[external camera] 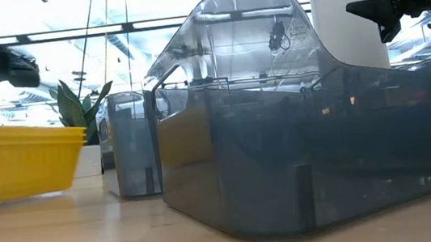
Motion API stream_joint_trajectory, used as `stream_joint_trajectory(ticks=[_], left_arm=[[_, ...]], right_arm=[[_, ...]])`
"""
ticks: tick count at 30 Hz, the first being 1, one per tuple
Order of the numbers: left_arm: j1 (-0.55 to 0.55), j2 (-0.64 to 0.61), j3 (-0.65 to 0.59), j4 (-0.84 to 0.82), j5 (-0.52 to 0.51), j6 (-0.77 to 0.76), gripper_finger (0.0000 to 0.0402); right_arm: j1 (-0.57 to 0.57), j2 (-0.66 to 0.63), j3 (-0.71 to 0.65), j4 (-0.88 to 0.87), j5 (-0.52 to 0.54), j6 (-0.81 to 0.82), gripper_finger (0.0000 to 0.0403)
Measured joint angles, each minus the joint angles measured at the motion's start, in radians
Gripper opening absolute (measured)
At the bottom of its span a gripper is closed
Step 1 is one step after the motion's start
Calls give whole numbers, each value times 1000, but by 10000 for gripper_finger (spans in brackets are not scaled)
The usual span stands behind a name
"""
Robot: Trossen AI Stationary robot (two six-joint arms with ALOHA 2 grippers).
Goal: Stack baskets on shelf by color
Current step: Put the stacked yellow bins on the shelf
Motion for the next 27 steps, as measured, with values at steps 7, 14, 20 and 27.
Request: stream_joint_trajectory(ticks=[7, 14, 20, 27], left_arm=[[-18, -9, 0, -48, -3, -211, 70], [-17, -66, 32, -46, 8, -385, 181], [4, -127, 150, -23, -103, -684, 199], [65, -151, 159, 88, -226, -1230, 172]], right_arm=[[0, 0, 0, 0, 0, 0, 160], [0, 0, 0, 0, 0, 0, 160], [0, 0, 0, 0, 0, 0, 160], [0, 0, 0, 0, 0, 0, 160]])
